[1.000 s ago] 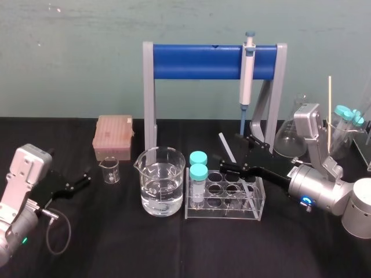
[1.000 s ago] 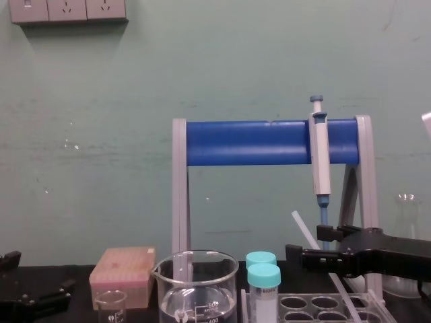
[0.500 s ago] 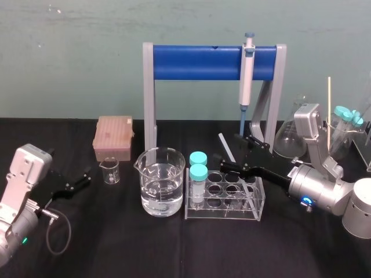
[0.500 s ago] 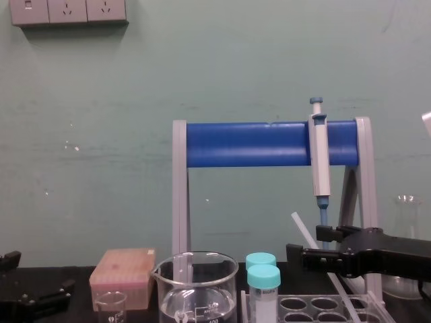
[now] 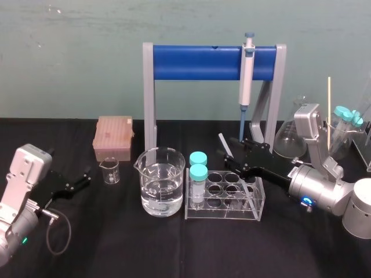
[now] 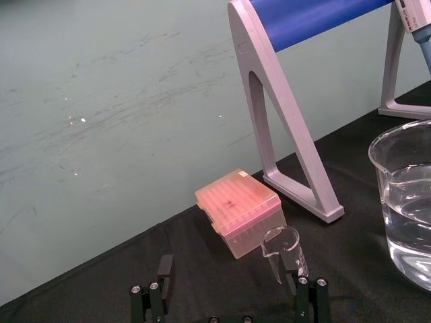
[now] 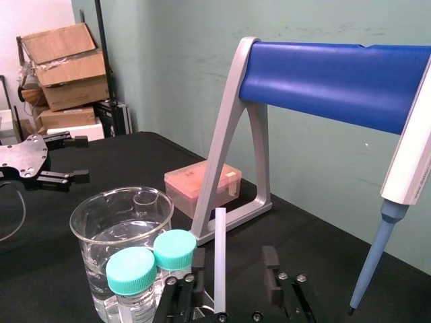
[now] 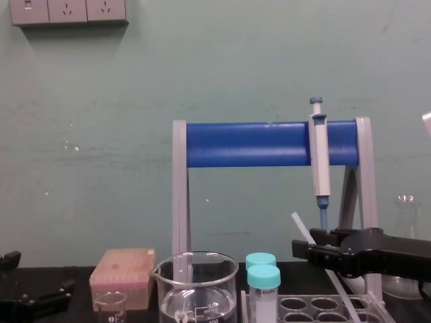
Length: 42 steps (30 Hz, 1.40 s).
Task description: Pick up the stirring rod with one hand, then place it down.
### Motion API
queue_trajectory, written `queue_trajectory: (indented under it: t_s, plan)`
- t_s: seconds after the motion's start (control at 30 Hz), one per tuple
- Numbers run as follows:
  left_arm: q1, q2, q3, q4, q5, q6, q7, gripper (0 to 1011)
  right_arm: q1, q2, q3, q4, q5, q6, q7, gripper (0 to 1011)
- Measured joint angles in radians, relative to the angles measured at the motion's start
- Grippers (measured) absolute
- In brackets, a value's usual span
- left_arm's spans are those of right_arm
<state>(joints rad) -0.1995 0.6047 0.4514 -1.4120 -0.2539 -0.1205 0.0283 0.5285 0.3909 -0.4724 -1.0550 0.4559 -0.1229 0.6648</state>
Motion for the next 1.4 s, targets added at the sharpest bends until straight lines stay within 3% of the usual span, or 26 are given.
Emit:
queue_trajectory:
  t_s: [0.47, 0.57, 0.97, 1.2, 1.4]
  plan:
    - [0.000, 0.000, 0.000, 0.000, 0.000, 0.000, 0.000, 1000, 0.000, 0.000, 0.000, 0.000, 0.000, 0.000, 0.000, 112]
    - [0.000, 0.000, 0.000, 0.000, 0.000, 0.000, 0.000, 1000, 0.000, 0.000, 0.000, 0.000, 0.000, 0.000, 0.000, 70]
    - [0.000, 0.000, 0.000, 0.000, 0.000, 0.000, 0.000, 1000, -0.002, -0.004, 0.012, -0.008, -0.002, -0.010, -0.008, 67]
    - [0.000, 0.000, 0.000, 0.000, 0.000, 0.000, 0.000, 1000, 0.003, -0.018, 0.062, -0.058, 0.008, -0.044, -0.042, 67]
    - [0.000, 0.000, 0.000, 0.000, 0.000, 0.000, 0.000, 1000, 0.023, -0.040, 0.120, -0.114, 0.048, -0.088, -0.058, 67]
